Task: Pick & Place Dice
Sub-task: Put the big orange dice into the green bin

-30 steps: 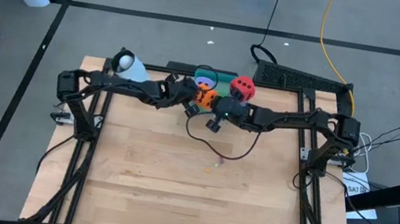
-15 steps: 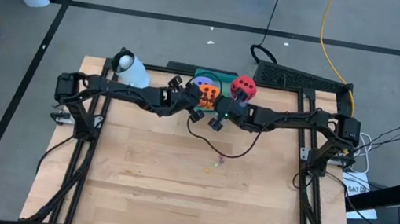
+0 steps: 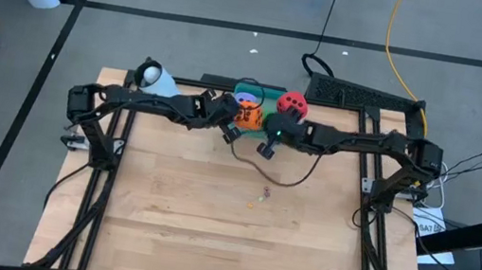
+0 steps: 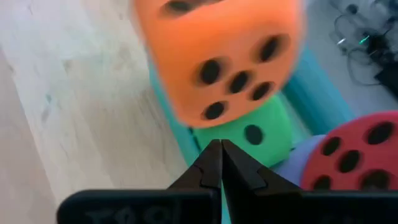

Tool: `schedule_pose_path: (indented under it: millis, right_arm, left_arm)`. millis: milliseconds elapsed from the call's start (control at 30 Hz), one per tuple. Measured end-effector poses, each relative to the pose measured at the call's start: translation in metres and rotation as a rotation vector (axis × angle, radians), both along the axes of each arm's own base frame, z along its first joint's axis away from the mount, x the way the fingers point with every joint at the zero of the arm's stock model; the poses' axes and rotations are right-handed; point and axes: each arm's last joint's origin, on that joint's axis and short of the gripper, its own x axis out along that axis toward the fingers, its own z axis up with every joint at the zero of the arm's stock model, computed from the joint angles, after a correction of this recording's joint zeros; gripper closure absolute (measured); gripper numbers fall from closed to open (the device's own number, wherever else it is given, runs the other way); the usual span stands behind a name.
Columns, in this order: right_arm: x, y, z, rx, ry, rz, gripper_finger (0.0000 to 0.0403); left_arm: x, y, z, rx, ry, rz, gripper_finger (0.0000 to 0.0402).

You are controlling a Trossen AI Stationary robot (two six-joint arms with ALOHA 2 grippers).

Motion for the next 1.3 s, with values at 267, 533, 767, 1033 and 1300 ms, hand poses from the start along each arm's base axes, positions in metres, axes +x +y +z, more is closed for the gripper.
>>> schedule_pose_path:
  millis: [267,533,767,1033,1300]
  right_arm:
    - [-0.020,0.001,0.020,0.060,-0.008,-0.029,0.0403]
    - [-0.026,0.011,0.039,0.038,-0.065,0.008,0.0403]
    - [-0.035,0.030,0.055,0.008,-0.110,0.087,0.0403]
    - [-0.087,0.043,0.062,-0.011,-0.290,0.146,0.0403]
    - [-0.142,0.052,0.023,0.012,-0.402,0.113,0.0403]
  left_arm:
    - [-0.002,0.000,-0.002,-0.022,0.012,0.017,0.0396]
    - [-0.002,0.001,-0.001,-0.012,0.002,0.023,0.0396]
    - [0.000,-0.002,-0.001,-0.010,0.001,0.012,0.0387]
    - [0.002,-0.006,-0.001,0.007,0.016,-0.024,0.0396]
    - [0.001,-0.007,-0.001,-0.015,0.007,0.004,0.0395]
